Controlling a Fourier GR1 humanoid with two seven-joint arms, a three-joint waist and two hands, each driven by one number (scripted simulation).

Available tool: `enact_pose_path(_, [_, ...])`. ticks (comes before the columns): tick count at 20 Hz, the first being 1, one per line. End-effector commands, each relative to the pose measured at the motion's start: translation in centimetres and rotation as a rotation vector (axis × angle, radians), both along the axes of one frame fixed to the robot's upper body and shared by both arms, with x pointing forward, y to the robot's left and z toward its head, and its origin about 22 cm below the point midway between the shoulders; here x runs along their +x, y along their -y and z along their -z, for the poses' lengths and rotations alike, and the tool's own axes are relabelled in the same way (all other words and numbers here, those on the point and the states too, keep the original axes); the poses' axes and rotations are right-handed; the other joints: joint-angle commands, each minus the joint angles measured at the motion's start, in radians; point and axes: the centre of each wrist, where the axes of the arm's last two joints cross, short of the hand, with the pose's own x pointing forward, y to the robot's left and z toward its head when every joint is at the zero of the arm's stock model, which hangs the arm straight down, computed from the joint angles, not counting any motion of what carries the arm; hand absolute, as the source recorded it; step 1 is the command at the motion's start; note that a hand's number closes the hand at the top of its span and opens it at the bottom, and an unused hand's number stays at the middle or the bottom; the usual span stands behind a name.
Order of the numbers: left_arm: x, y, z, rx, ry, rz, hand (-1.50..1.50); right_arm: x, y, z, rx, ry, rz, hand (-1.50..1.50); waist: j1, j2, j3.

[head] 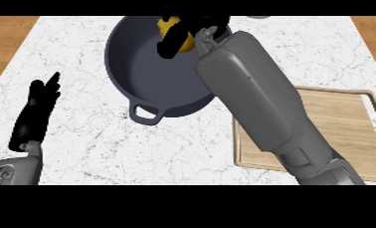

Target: Pick the lemon from the tray and place it in the pot

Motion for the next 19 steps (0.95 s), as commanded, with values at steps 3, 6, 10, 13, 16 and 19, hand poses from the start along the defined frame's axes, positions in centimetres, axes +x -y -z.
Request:
enact_pose_path(3, [1.1,0.2,-0.8,0.011,0.02,-0.004,0.0,1.2,-1.0,4.3,0.106,-0.089,-0.008,-1.5,0.002,-0.001,0.0])
enact_pose_path(6, [0.6,0.1,1.5,-0.01,-0.003,0.024,0.0,1.0,-0.5,4.6,0.302,-0.056,0.006,-1.5,0.013,0.003,0.0])
enact_pose_path(10, [0.9,0.6,-1.0,0.004,0.008,0.014,0.0,2.2,0.8,4.7,0.49,0.063,0.067,-1.5,0.02,0.005,0.001])
enact_pose_path(13, [0.9,0.7,-0.7,-0.002,0.011,0.006,0.0,2.4,1.8,4.9,0.627,0.123,0.124,-1.5,0.003,0.002,0.002])
enact_pose_path(16, [-1.1,0.3,0.7,-0.007,-0.016,-0.042,0.0,2.4,3.9,4.6,0.693,0.178,0.174,-1.5,-0.024,-0.009,0.002])
enact_pose_path(19, [-1.0,-0.8,-0.4,-0.009,-0.01,-0.021,0.0,3.3,6.8,3.9,0.737,0.215,0.208,-1.5,-0.025,-0.008,0.002])
